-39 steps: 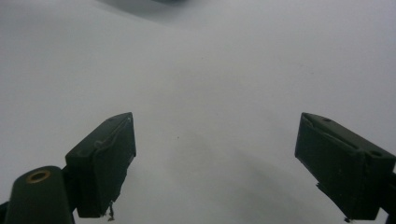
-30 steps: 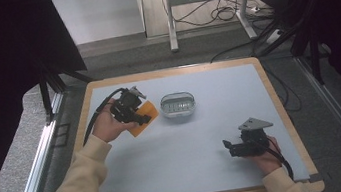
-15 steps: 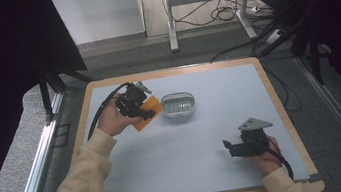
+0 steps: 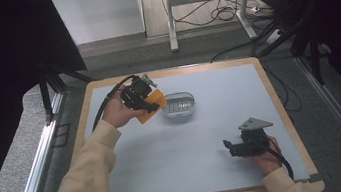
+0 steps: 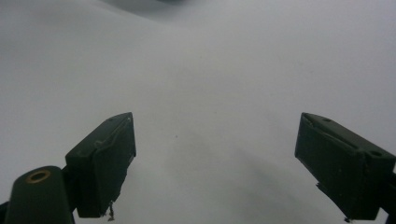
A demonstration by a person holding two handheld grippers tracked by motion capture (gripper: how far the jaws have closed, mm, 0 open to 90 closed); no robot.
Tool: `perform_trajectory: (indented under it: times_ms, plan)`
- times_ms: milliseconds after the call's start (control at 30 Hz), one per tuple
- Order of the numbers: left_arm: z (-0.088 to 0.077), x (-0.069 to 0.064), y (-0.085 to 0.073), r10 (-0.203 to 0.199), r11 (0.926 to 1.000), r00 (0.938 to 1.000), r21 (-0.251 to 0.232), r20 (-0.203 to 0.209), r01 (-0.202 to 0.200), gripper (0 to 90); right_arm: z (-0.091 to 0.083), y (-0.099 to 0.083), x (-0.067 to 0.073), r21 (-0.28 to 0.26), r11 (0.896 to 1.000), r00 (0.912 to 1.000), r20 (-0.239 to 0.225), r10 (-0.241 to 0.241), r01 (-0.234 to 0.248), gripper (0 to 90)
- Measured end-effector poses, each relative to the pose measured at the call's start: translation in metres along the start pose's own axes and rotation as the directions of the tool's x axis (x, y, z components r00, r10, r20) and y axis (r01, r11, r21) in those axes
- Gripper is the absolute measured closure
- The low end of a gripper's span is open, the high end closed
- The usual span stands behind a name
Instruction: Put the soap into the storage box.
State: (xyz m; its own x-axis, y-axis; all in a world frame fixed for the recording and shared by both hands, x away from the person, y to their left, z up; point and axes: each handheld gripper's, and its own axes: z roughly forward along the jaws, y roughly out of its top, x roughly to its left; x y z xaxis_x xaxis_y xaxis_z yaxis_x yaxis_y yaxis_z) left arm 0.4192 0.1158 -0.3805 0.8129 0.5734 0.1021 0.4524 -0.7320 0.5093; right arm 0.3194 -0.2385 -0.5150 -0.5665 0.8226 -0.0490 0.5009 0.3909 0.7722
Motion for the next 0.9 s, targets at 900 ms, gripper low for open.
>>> perform_trajectory:
  times_ms: [900]
  plan:
    - [0.022,0.004,0.03,0.123,0.9924,0.9921,-0.01,0.023,-0.123,61.7,0.0,0.0,0.0,0.0,1.0,1.0,-0.002,-0.006,0.006,12.7]
